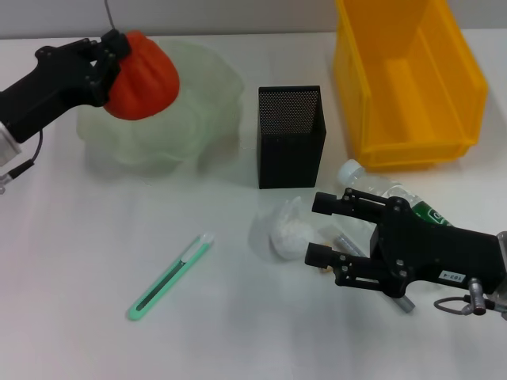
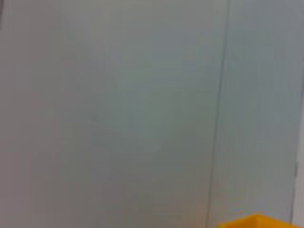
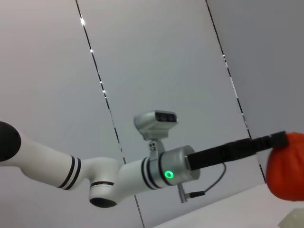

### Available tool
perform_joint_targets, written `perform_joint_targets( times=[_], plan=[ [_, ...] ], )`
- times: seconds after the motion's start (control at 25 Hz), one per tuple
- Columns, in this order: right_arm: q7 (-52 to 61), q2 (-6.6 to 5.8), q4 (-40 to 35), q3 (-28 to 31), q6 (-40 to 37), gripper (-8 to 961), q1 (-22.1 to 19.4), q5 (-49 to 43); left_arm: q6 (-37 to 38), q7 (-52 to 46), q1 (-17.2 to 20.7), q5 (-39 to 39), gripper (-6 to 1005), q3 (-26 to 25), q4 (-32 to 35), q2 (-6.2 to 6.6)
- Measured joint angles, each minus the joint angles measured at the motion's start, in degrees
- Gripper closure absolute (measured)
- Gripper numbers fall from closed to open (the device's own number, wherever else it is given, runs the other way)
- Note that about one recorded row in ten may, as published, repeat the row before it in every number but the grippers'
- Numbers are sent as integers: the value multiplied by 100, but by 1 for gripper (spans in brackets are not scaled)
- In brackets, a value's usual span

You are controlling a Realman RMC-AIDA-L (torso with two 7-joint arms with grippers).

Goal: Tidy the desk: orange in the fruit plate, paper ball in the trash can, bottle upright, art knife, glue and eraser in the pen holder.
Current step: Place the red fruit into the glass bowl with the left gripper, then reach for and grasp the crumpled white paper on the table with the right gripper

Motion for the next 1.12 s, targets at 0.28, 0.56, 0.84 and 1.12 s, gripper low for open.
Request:
perform_joint_targets(
  times=[0.28,0.56,0.84,1.12],
  plan=[
    [-9,0,13,0,-4,211,2,10,-656,9,-160,21,906,402,-38,-27],
    [-13,6,13,0,-4,212,1,11,-963,10,-199,-8,867,549,-88,-43],
    [-14,9,79,0,-3,211,6,11,-259,-42,-133,-10,657,548,-60,-16],
    [-13,9,101,0,22,212,9,11,2059,-57,53,32,449,579,202,9]
  ],
)
